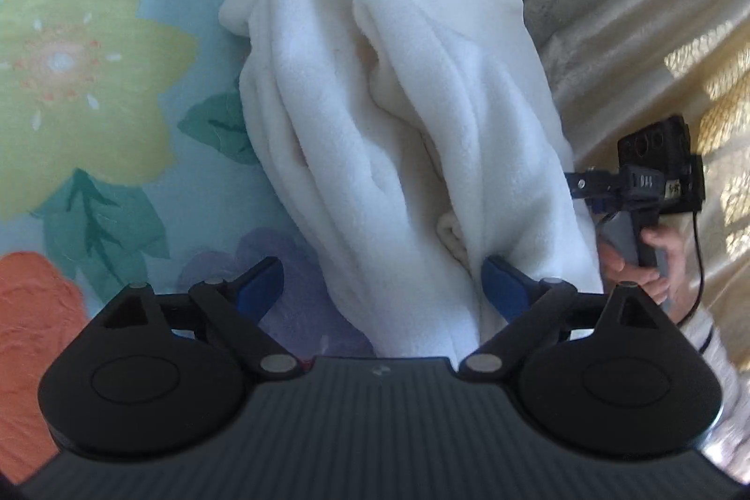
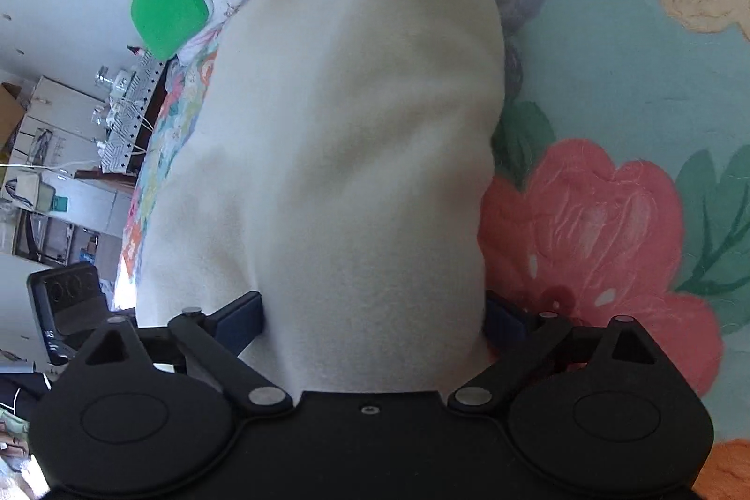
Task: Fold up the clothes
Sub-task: 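Lower the hoodie bundle onto the quilt beside the brown pillow with both grippers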
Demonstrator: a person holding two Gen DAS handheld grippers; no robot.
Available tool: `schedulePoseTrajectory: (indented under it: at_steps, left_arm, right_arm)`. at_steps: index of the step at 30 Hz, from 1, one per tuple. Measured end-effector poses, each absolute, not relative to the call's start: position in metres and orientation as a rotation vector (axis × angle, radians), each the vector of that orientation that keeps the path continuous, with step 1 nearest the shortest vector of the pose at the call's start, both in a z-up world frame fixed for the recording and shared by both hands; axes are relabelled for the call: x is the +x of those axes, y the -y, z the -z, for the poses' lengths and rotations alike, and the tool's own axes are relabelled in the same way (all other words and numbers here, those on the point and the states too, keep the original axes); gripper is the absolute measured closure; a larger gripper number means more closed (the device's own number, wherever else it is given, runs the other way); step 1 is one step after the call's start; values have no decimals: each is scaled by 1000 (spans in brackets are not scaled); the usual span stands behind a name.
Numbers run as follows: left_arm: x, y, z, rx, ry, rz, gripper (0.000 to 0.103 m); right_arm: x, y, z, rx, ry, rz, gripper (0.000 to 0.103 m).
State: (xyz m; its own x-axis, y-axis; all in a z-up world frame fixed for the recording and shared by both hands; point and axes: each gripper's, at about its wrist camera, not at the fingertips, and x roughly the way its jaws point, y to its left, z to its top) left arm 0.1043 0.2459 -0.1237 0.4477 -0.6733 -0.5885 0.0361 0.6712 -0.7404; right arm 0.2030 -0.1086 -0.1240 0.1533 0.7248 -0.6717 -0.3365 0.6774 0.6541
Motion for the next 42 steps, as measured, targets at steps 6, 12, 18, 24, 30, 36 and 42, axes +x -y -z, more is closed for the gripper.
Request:
schedulePoseTrajectory:
  at_steps: [6,12,18,24,30,36,42]
  left_arm:
    - [107,-222,90,-532,-1008,456,85]
    - [117,-217,38,-501,-904,431,85]
    - [168,-216,-33,-433,-782,417,85]
    - [261,-193,-77,-313,-717,365,85]
    - [371,-158,-24,-217,-852,228,83]
    - [375,-125,48,-33,-906,96,84]
    - [350,-160,28,-184,-750,94,83]
  right_arm:
    - [158,81,61,128,-913,-827,54]
    - [160,69,-10,29,-737,-841,55]
    - [216,73,-81,-3,-597,-856,55]
    - [301,97,-96,122,-532,-787,55]
    - [398,122,-5,212,-716,-509,46]
    - [419,151,54,201,-778,-382,13]
    - [399,166,32,200,-665,-342,14]
